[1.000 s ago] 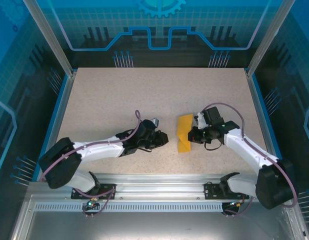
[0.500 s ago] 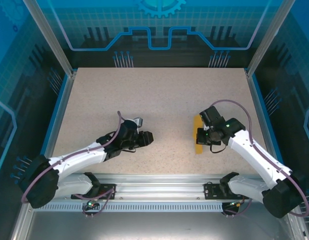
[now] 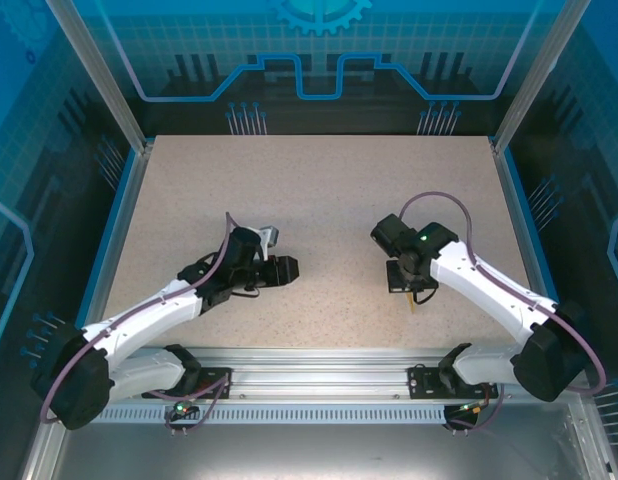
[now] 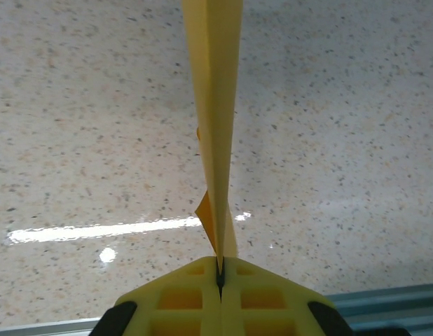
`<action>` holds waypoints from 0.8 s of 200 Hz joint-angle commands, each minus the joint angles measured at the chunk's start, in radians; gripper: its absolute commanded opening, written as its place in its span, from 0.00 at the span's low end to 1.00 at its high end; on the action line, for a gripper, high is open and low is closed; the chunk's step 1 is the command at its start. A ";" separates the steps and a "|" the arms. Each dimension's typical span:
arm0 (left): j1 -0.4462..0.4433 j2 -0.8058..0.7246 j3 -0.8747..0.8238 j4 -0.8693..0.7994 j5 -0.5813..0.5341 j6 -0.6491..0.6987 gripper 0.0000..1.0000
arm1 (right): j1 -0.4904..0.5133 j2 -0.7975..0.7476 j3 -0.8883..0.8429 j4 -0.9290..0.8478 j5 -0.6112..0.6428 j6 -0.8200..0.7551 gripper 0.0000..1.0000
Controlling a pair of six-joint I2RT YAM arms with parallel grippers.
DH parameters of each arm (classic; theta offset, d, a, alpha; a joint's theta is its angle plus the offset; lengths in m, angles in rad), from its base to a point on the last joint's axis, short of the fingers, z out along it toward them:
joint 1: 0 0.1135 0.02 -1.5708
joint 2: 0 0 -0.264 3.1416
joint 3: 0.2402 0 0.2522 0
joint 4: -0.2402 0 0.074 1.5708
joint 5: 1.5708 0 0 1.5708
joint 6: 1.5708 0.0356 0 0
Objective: Fold a paper plane with a square sheet of paper (pick it up from the middle)
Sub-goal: Turn over the paper at the bottom-center of the table.
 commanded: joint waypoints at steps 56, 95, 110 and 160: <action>0.023 -0.029 0.019 -0.047 0.084 0.058 0.53 | 0.099 0.031 0.082 -0.199 0.177 0.139 0.00; 0.039 -0.079 -0.035 -0.023 0.075 0.002 0.55 | 0.198 0.135 0.208 -0.278 0.252 0.147 0.00; 0.047 -0.099 -0.041 -0.037 0.072 -0.005 0.56 | 0.233 0.206 0.278 -0.330 0.285 0.155 0.00; 0.094 -0.155 -0.068 -0.077 0.036 -0.022 0.58 | 0.261 0.374 0.407 -0.363 0.328 0.156 0.00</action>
